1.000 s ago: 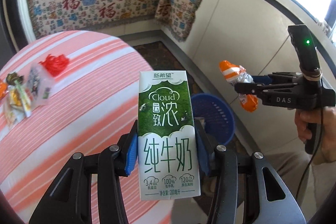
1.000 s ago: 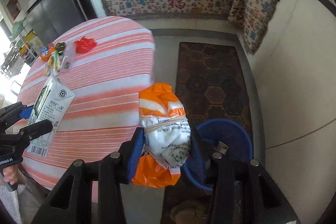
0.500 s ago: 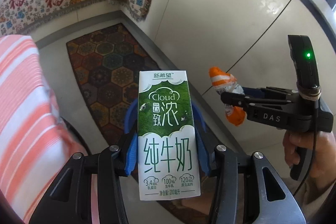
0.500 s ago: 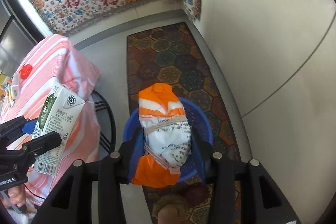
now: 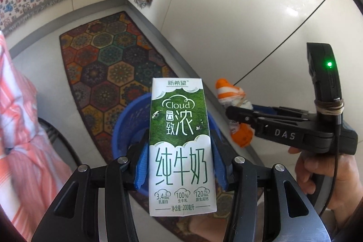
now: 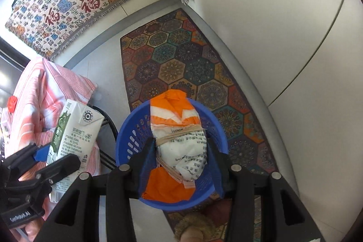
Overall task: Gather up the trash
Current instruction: 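Carry the milk carton and wrapped bread to the blue wastebasket and open both tools, then return both open tools to the table toward the remaining snacks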
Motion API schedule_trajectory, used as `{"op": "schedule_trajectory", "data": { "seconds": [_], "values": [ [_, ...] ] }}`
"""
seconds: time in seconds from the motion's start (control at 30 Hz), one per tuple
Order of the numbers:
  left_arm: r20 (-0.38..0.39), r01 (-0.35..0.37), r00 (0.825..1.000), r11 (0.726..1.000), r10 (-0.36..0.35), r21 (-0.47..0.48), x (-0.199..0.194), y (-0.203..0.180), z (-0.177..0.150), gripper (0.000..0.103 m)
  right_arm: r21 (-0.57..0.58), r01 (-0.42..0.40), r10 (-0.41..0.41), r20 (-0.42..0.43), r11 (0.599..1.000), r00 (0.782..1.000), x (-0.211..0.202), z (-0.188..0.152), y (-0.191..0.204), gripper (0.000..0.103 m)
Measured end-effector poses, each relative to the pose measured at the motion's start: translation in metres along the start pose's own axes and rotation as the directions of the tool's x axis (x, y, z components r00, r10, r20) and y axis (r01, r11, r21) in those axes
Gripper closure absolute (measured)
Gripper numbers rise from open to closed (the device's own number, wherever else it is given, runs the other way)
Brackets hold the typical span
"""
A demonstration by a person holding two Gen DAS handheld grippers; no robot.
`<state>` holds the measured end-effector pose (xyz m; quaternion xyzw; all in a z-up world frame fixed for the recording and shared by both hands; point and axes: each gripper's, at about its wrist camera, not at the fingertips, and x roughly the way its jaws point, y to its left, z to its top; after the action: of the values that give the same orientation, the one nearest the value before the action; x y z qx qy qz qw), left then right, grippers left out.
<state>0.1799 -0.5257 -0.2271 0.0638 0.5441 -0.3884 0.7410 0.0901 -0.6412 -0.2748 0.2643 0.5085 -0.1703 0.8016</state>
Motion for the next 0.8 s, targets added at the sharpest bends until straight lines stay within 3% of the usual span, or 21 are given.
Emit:
{"op": "schedule_trajectory", "data": {
  "seconds": [0.1,0.17,0.37,0.47,0.63,0.8],
  "values": [
    [0.010,0.028,1.000,1.000,-0.028,-0.013,0.008,0.002,0.002,0.021,-0.002,-0.019,0.019,-0.016,1.000,1.000,0.012,0.003,-0.001,0.056],
    [0.023,0.039,0.999,0.999,-0.039,-0.025,0.009,0.004,0.003,0.021,0.004,-0.039,0.040,-0.016,0.999,0.999,0.016,0.004,-0.005,0.040],
    [0.102,0.017,0.995,0.999,-0.012,-0.043,-0.024,0.010,-0.001,0.021,0.022,-0.032,0.031,0.047,0.999,0.998,-0.002,0.004,-0.007,0.039],
    [0.147,-0.017,0.989,1.000,0.020,-0.018,-0.059,0.009,-0.014,0.021,-0.020,-0.002,0.005,0.158,1.000,0.987,-0.034,0.004,0.006,0.039],
    [0.210,-0.087,0.974,0.996,0.088,-0.012,-0.131,0.023,-0.061,0.014,-0.090,0.085,-0.048,0.357,0.992,0.933,-0.092,-0.005,0.042,0.039],
    [0.233,-0.192,0.951,0.979,0.203,-0.071,-0.190,0.065,-0.126,0.010,-0.183,0.133,-0.026,0.493,0.974,0.869,-0.129,-0.019,0.095,0.039]
  ]
}}
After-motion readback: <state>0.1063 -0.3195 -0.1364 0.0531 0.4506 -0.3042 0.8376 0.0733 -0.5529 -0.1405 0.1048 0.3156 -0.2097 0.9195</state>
